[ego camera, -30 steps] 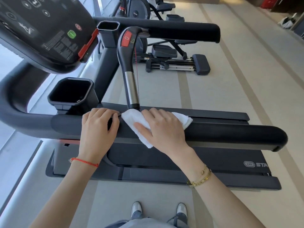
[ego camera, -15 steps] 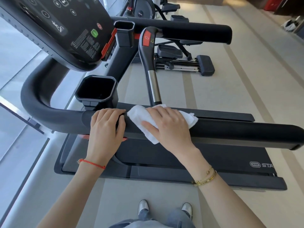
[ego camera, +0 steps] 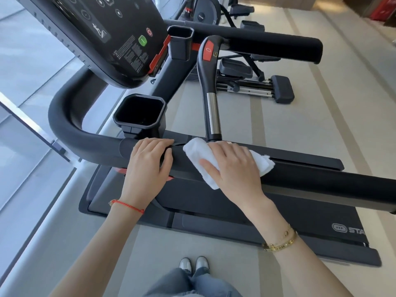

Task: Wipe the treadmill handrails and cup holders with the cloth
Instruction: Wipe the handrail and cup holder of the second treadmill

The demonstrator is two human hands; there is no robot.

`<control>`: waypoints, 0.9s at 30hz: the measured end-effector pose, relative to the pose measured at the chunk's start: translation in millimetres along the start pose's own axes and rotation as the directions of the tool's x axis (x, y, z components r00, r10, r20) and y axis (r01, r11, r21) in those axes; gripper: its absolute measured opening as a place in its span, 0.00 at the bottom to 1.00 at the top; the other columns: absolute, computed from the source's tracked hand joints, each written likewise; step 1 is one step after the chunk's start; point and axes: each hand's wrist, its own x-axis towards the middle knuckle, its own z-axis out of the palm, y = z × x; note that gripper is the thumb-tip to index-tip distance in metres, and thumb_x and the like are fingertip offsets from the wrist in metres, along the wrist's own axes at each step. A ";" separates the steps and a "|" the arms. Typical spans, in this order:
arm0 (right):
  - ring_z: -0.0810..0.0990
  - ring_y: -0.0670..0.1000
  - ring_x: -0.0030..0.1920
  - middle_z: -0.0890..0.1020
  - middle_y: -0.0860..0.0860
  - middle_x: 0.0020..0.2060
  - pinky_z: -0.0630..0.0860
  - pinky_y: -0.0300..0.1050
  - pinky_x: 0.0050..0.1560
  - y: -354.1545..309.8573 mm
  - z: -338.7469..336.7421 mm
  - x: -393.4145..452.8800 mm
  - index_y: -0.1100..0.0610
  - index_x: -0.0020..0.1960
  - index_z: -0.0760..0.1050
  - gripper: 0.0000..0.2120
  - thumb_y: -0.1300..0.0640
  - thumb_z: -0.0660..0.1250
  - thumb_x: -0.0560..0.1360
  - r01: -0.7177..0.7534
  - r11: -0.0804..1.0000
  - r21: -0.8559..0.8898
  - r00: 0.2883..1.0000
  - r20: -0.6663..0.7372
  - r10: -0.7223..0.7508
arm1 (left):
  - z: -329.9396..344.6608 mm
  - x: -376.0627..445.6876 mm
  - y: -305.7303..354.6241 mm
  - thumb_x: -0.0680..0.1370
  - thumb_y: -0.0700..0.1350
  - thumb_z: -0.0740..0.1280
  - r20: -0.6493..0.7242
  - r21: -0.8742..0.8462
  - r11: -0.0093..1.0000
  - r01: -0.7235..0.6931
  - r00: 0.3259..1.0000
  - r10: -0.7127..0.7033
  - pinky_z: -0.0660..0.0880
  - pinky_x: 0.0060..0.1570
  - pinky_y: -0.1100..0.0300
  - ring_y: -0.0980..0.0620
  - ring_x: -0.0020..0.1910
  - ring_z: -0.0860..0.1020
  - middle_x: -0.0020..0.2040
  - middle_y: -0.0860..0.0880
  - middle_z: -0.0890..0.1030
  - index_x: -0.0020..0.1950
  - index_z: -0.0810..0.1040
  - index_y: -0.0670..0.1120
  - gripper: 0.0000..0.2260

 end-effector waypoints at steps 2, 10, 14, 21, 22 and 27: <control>0.78 0.54 0.49 0.81 0.49 0.52 0.73 0.49 0.52 -8.1 1.8 6.3 0.55 0.62 0.75 0.24 0.40 0.50 0.82 0.046 0.999 -0.007 0.999 0.027 -0.046 | -1.8 -1.2 -2.5 0.81 0.41 0.61 0.003 -0.030 0.999 0.021 1.000 -0.021 0.68 0.68 0.48 0.48 0.62 0.76 0.59 0.48 0.81 0.63 0.79 0.42 0.13; 0.78 0.54 0.48 0.81 0.50 0.50 0.73 0.49 0.51 -40.5 8.2 26.4 0.56 0.63 0.74 0.26 0.39 0.48 0.81 0.108 0.994 -0.024 0.992 0.066 -0.107 | -30.0 -4.0 -55.7 0.81 0.40 0.61 -0.143 0.036 0.997 0.068 0.988 -0.063 0.69 0.67 0.45 0.44 0.64 0.74 0.61 0.46 0.80 0.62 0.79 0.42 0.12; 0.76 0.53 0.43 0.80 0.50 0.44 0.73 0.49 0.46 -70.9 16.5 45.7 0.56 0.61 0.74 0.28 0.38 0.45 0.81 0.127 0.992 -0.024 0.989 0.074 -0.125 | -40.2 4.3 -92.9 0.81 0.40 0.61 -0.152 0.071 0.993 0.089 0.985 -0.078 0.70 0.64 0.48 0.44 0.59 0.76 0.55 0.46 0.81 0.57 0.79 0.42 0.09; 0.74 0.53 0.37 0.77 0.50 0.37 0.71 0.47 0.42 -142.6 35.5 78.2 0.57 0.53 0.76 0.27 0.37 0.48 0.81 0.103 0.993 -0.062 0.994 -0.031 -0.105 | -53.0 24.2 -136.2 0.81 0.40 0.59 -0.084 0.151 0.988 0.030 0.996 -0.017 0.68 0.58 0.54 0.47 0.41 0.75 0.36 0.49 0.78 0.39 0.76 0.44 0.12; 0.73 0.53 0.37 0.77 0.50 0.36 0.71 0.47 0.41 -146.6 37.0 80.1 0.57 0.51 0.76 0.27 0.37 0.48 0.81 0.076 0.995 -0.060 0.996 -0.050 -0.079 | -54.2 27.4 -140.3 0.81 0.41 0.59 -0.078 0.146 0.989 0.027 0.997 -0.015 0.69 0.57 0.54 0.47 0.40 0.75 0.36 0.50 0.78 0.38 0.75 0.44 0.13; 0.75 0.53 0.38 0.78 0.49 0.38 0.73 0.49 0.42 -144.6 39.1 69.3 0.56 0.54 0.77 0.26 0.37 0.51 0.81 0.000 1.000 0.002 0.994 -0.105 0.000 | -55.6 34.8 -151.1 0.82 0.43 0.57 -0.056 0.138 0.990 -0.035 0.998 0.043 0.68 0.51 0.55 0.49 0.35 0.72 0.30 0.53 0.72 0.33 0.69 0.46 0.16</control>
